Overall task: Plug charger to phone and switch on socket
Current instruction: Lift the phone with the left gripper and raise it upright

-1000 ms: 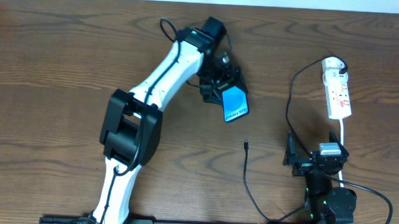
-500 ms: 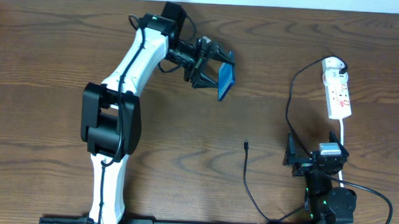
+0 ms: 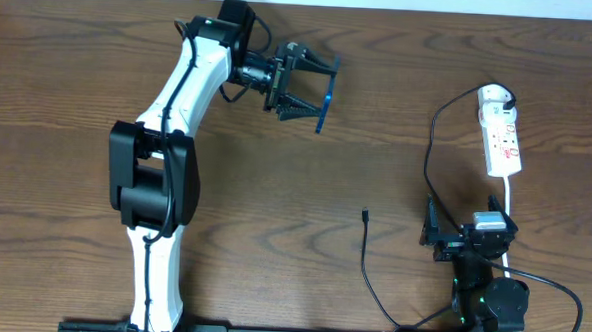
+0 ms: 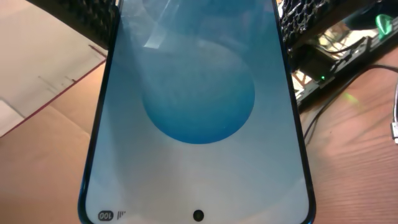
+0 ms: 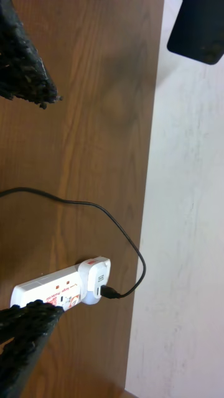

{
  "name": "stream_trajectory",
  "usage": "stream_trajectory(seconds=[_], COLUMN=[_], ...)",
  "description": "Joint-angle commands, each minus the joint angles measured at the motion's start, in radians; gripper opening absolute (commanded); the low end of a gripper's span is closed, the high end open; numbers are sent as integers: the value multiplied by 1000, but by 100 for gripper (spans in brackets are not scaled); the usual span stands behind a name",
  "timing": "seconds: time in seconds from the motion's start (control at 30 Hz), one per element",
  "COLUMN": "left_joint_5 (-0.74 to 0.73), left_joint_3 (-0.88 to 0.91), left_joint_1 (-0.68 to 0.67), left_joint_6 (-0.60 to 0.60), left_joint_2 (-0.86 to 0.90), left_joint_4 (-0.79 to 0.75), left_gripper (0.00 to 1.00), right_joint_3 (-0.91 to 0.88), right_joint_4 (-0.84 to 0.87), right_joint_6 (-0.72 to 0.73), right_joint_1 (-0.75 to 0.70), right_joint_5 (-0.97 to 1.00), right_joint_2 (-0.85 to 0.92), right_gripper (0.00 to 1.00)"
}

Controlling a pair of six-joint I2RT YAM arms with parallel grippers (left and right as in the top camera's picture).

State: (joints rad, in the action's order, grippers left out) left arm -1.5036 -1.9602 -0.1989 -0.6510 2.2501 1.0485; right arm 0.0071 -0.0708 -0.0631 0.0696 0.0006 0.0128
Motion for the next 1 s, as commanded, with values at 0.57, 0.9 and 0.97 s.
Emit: stream_trajectory(seconds=[0.57, 0.9, 0.97], left_joint_5=[13, 57, 57], left_joint_3=[-8, -8, -8], left_joint_1=[18, 60, 68], left_joint_6=[-154, -232, -246], left_joint_2=[-37, -37, -37], left_joint_4=[2, -126, -127], left_gripper=[76, 75, 75], right_joint_3=[-2, -2, -2], right_joint_4=[-5, -5, -5], right_joint_6=[-9, -9, -9], right_joint_1=[-6, -6, -6], right_joint_5=[8, 8, 8], right_joint_2=[-3, -3, -3], right_gripper=[99, 99, 99])
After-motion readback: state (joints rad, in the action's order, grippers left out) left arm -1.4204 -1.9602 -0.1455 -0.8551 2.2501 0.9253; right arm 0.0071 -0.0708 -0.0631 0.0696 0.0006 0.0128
